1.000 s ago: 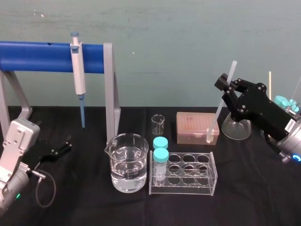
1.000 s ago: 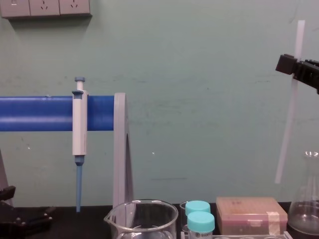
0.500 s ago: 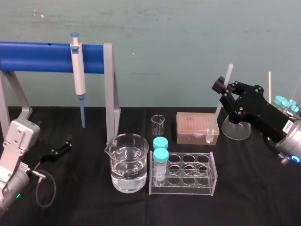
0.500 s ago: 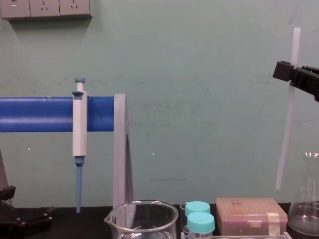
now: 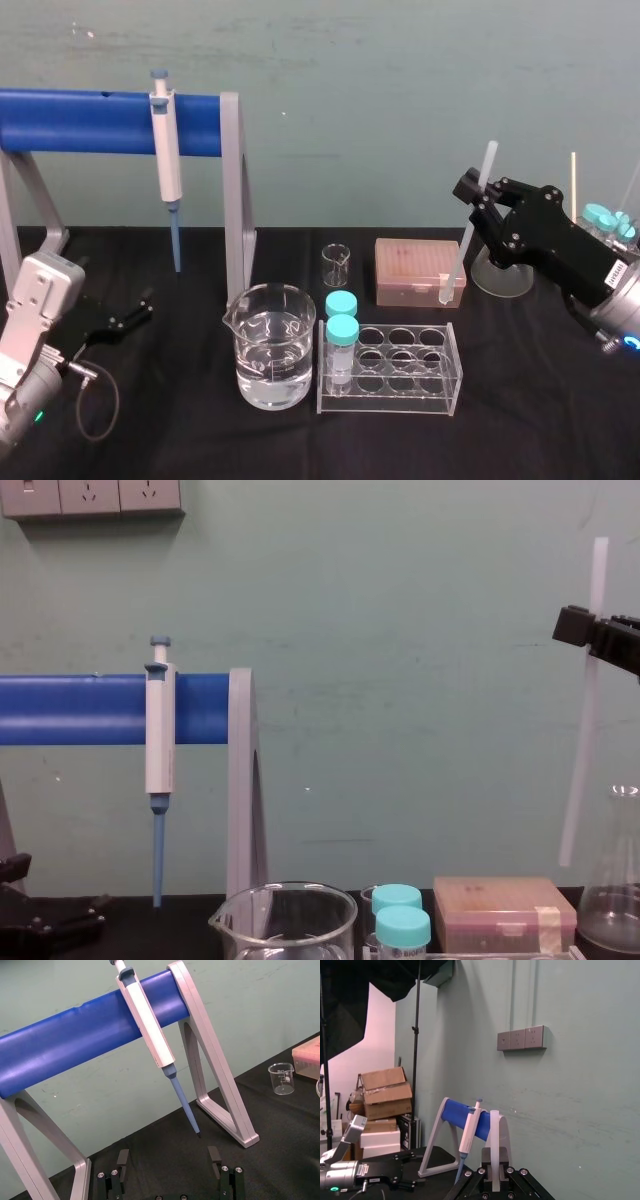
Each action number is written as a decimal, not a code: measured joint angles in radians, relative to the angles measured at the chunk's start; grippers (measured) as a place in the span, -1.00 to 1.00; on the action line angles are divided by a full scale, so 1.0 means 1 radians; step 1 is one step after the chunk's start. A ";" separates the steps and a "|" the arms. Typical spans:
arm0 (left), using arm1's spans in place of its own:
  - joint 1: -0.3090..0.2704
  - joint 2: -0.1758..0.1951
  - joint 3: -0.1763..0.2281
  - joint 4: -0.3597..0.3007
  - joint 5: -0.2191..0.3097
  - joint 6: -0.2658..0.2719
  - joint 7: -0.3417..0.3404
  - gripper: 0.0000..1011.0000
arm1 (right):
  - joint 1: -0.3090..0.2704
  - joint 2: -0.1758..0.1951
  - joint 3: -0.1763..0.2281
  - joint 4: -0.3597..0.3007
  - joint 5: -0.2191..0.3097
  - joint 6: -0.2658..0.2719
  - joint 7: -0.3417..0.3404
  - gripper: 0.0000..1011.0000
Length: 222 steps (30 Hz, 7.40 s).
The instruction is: Pick up the stirring rod with one hand, then place it down.
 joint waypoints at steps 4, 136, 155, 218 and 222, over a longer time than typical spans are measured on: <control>0.000 0.000 0.000 0.000 0.000 0.000 0.000 0.98 | -0.007 0.004 0.003 -0.007 0.001 0.000 0.000 -0.86; 0.000 0.000 0.000 0.000 0.000 0.000 0.000 0.98 | 0.066 -0.044 -0.123 0.298 -0.011 -0.020 0.118 -0.86; 0.000 0.000 0.000 0.000 0.000 0.000 0.000 0.98 | 0.064 -0.065 -0.133 0.334 -0.036 -0.013 0.108 -0.86; 0.000 0.000 0.000 0.000 0.000 0.000 0.000 0.98 | -0.105 -0.101 0.037 0.172 -0.167 0.109 -0.426 0.98; 0.000 0.000 0.000 0.000 0.000 0.000 0.000 0.98 | -0.107 -0.116 0.044 0.197 -0.180 0.148 -0.446 0.98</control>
